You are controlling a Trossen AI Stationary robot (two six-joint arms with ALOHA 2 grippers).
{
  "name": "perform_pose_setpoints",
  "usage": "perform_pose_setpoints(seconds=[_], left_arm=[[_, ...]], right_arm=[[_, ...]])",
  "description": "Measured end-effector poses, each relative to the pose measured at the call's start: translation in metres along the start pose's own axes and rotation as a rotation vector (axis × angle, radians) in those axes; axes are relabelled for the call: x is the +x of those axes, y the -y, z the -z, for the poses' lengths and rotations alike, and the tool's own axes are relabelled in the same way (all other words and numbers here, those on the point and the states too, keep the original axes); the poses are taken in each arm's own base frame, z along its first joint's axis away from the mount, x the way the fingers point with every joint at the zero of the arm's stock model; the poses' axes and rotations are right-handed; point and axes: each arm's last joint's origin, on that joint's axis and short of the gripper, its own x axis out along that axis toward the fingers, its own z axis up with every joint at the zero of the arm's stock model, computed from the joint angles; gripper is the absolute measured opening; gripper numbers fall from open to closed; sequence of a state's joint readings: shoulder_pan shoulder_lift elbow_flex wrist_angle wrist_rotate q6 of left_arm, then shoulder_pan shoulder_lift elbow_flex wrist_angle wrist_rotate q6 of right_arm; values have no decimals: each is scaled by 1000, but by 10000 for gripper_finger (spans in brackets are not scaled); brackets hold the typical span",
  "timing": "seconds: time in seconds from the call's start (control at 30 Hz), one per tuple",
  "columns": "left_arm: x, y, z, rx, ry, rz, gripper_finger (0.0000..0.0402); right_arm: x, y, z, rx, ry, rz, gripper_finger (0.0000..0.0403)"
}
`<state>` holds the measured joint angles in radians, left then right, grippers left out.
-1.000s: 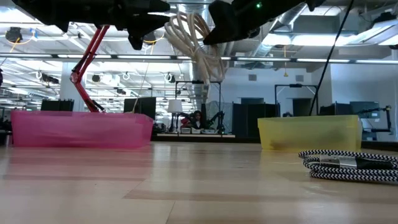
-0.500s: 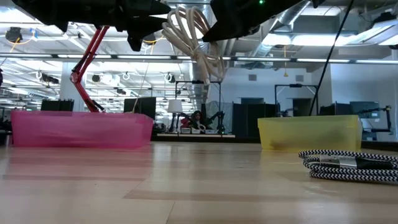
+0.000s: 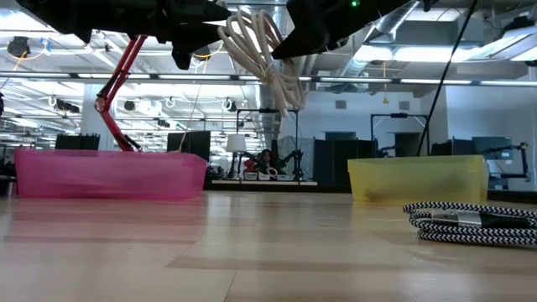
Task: Pick & Place USB Port
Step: Put the brown USB cable into the pink bin
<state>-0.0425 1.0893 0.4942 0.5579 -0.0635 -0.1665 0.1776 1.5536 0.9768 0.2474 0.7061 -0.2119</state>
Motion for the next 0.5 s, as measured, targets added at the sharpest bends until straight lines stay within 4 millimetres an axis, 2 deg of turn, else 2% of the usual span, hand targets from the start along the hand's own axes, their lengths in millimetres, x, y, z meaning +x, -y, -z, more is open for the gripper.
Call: perform_pose_setpoints(seconds=[0.5], left_arm=[[0, 0, -1, -1, 5, -1, 145]], right_arm=[[2, 6, -9, 23, 78, 38, 1]])
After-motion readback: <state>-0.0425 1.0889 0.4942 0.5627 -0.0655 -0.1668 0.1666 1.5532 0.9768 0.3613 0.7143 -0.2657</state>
